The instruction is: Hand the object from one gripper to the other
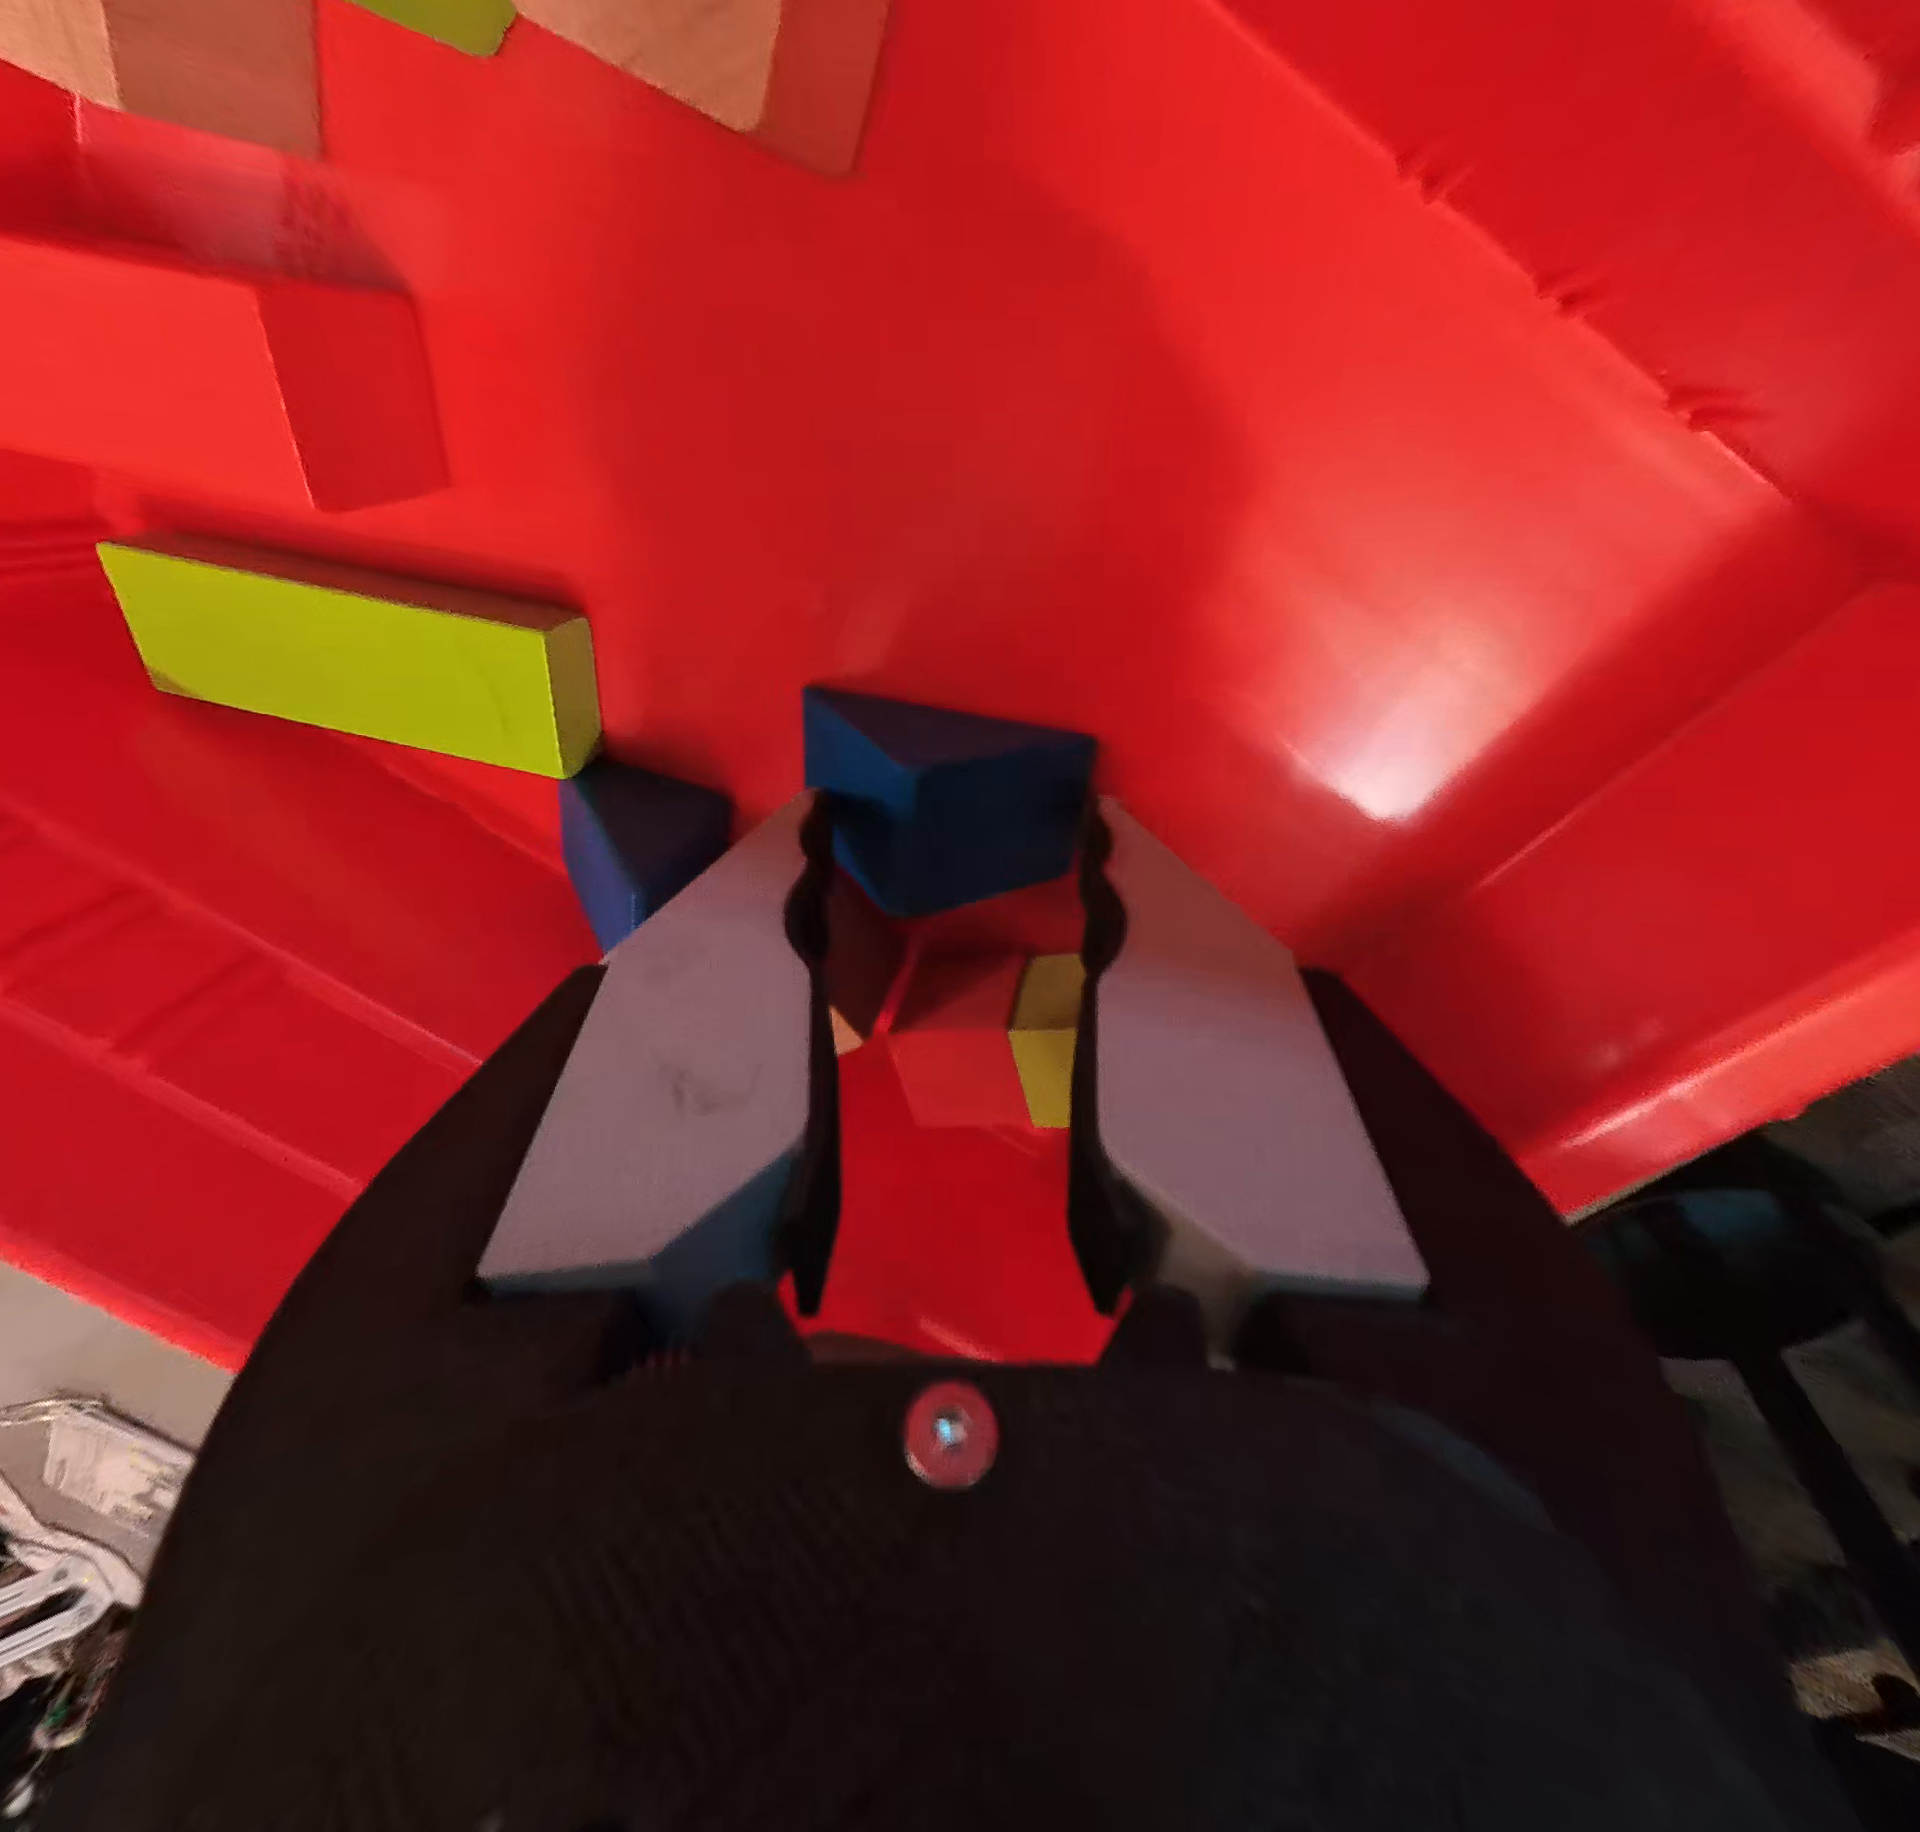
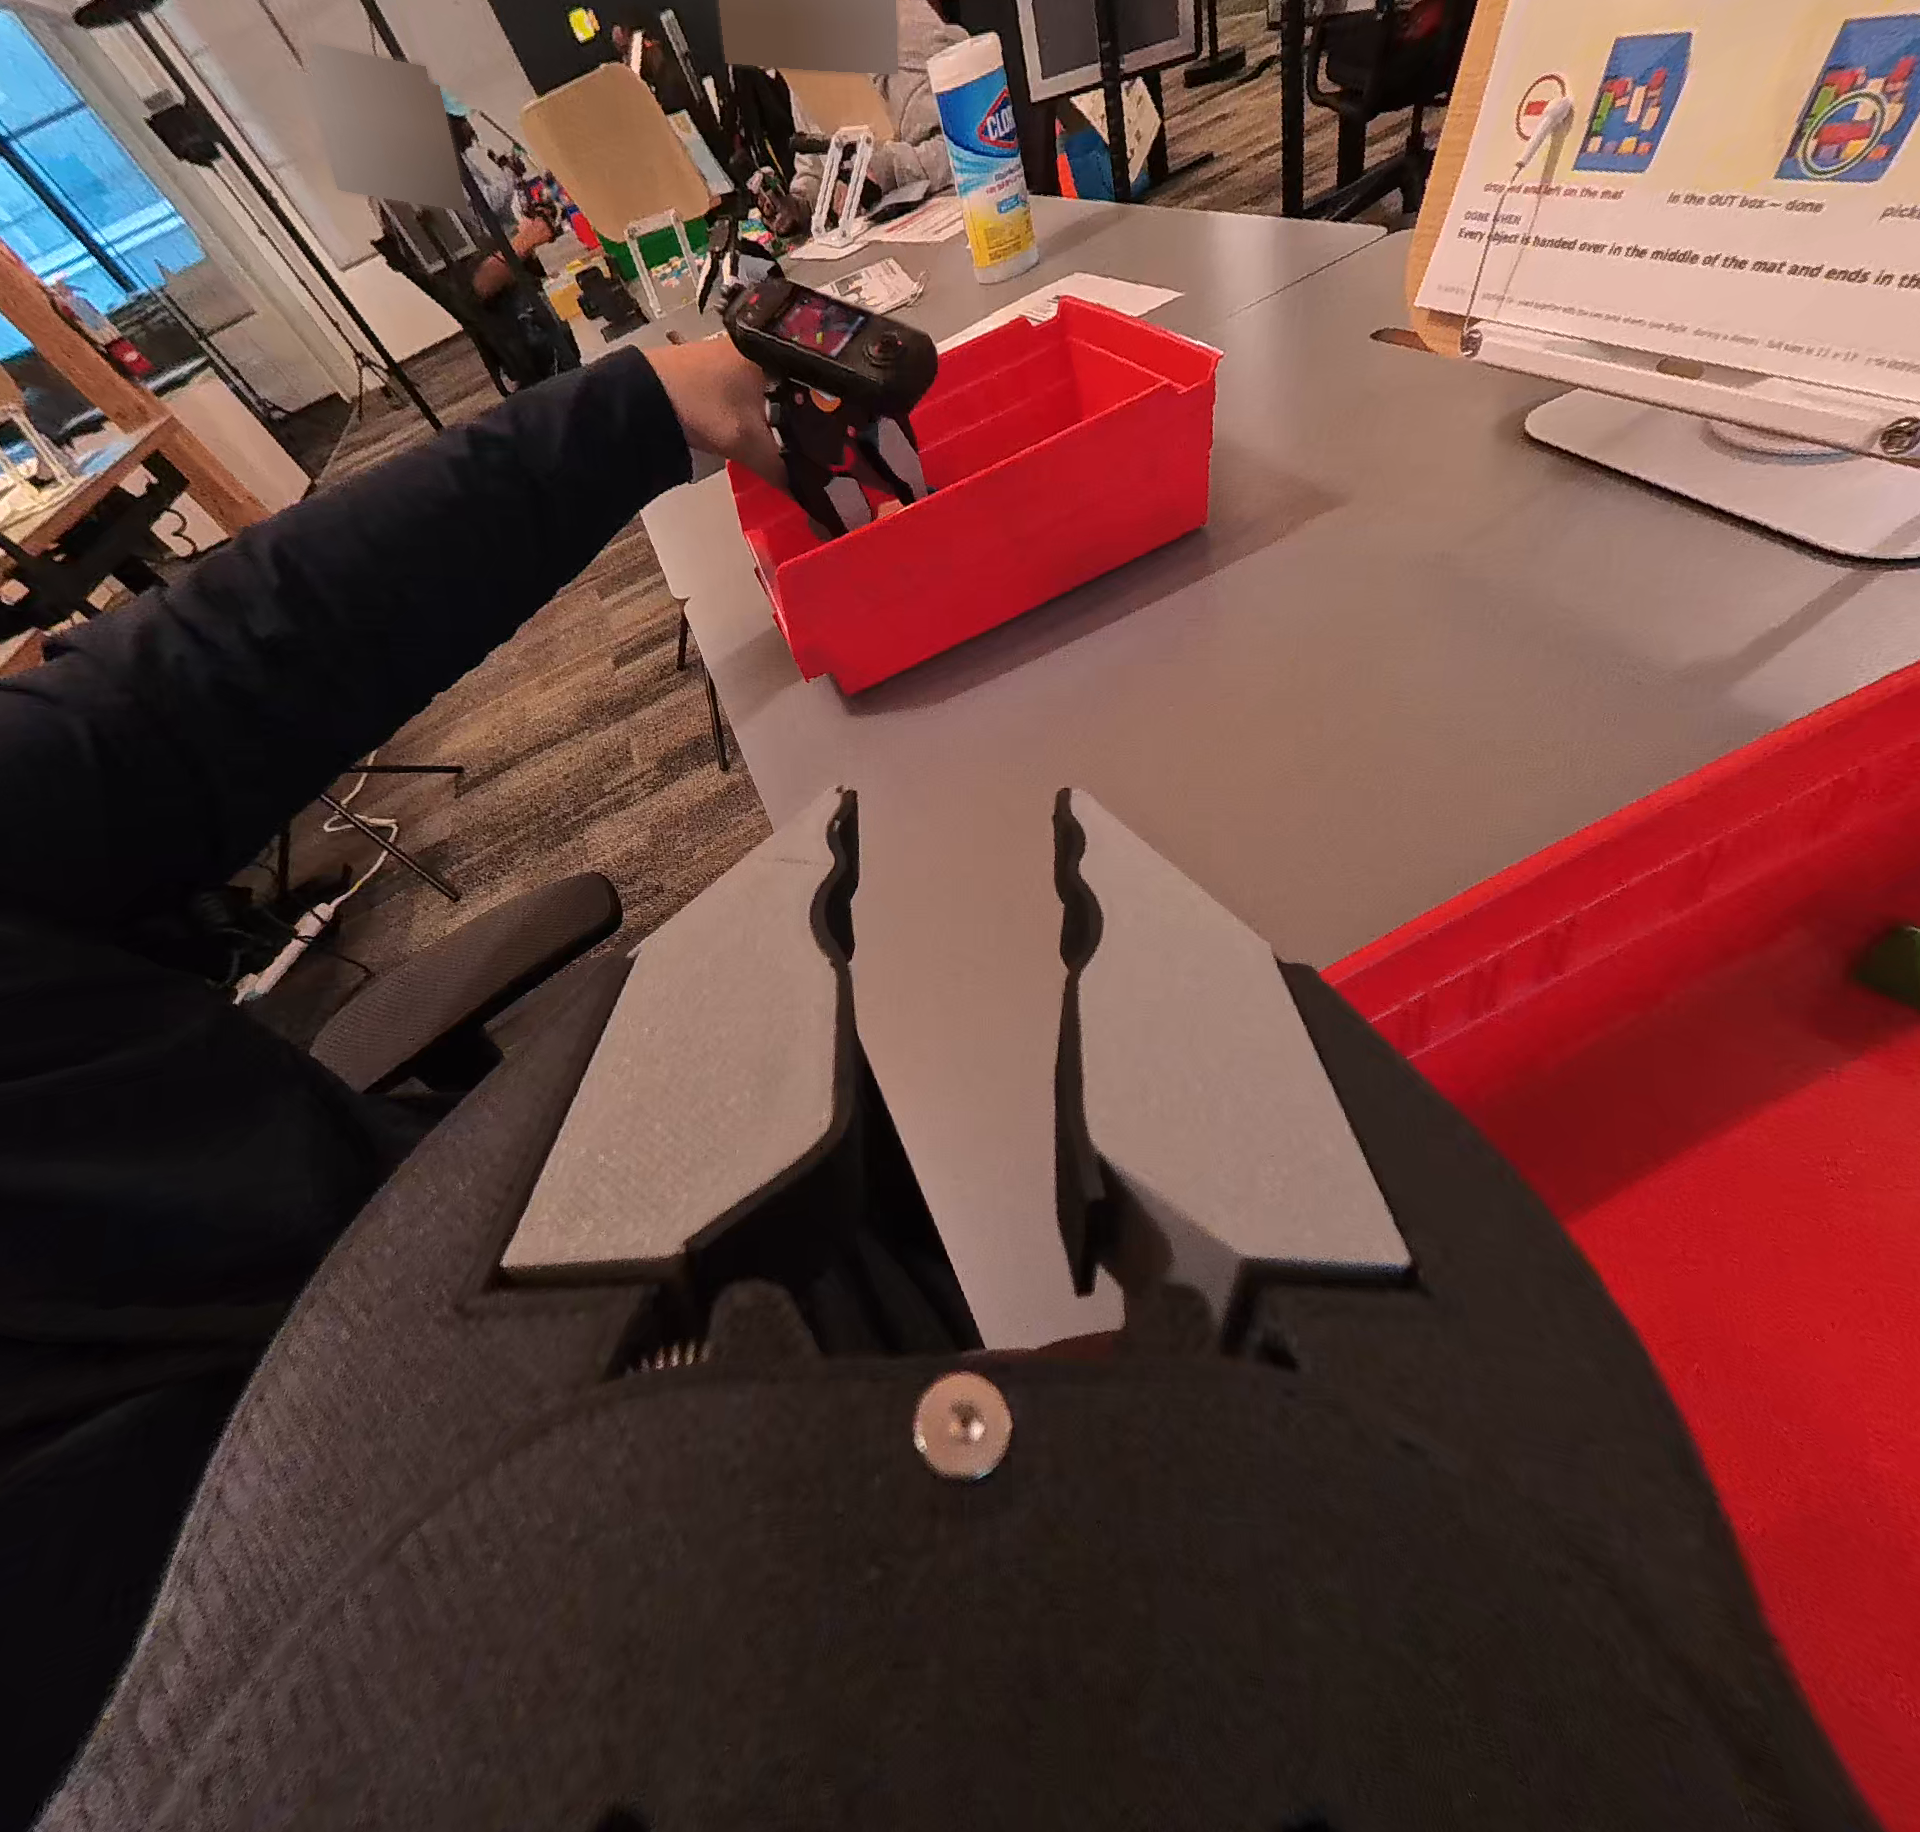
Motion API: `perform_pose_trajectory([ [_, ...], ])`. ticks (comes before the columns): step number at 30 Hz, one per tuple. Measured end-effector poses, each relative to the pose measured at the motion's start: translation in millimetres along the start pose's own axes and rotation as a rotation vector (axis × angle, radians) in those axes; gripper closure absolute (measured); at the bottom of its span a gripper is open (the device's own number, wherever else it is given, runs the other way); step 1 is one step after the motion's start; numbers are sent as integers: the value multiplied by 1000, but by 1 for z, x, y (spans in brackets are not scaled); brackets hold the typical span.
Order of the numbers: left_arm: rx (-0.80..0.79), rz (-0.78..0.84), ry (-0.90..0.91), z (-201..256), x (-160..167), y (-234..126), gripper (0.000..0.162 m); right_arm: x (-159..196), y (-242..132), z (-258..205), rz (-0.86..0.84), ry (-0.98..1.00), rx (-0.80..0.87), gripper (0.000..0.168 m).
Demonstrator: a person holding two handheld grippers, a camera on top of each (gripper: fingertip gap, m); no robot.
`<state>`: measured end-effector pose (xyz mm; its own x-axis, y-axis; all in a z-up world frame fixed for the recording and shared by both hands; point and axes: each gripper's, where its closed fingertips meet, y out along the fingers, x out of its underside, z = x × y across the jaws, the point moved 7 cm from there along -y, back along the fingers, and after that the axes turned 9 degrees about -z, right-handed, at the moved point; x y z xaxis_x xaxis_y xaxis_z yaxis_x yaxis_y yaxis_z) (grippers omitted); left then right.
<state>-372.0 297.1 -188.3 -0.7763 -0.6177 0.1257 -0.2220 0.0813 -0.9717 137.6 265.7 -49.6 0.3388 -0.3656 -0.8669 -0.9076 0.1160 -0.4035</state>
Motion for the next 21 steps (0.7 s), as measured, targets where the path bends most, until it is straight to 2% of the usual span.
perform_pose_trajectory([
  [6, 2, 33, 16, 0, 2, 0, 117, 1, 7, -3, -18, -6, -15, 132],
  [11, -113, 96, 45, 2, 4, -7, 126, 2, 8, -9, -32, -37, -24, 133],
  [12, -160, 138, 33, 0, 5, -14, 149, 2, 8, -9, -34, -39, -26, 132],
  [13, -214, 191, 23, -1, 6, -22, 162, 2, 8, -9, -35, -37, -27, 132],
  [15, -223, 263, 5, 3, 7, -30, 162, 2, 9, -8, -36, -31, -32, 133],
  [17, -235, 190, 15, 5, 15, -20, 162, 2, 12, -8, -35, -24, -47, 132],
  [19, -316, 121, -10, 1, 21, -11, 162, 1, 16, -9, -42, -24, -51, 132],
  [21, -246, 98, -95, 1, 19, -8, 162, 2, 19, -11, -58, -37, -48, 132],
])
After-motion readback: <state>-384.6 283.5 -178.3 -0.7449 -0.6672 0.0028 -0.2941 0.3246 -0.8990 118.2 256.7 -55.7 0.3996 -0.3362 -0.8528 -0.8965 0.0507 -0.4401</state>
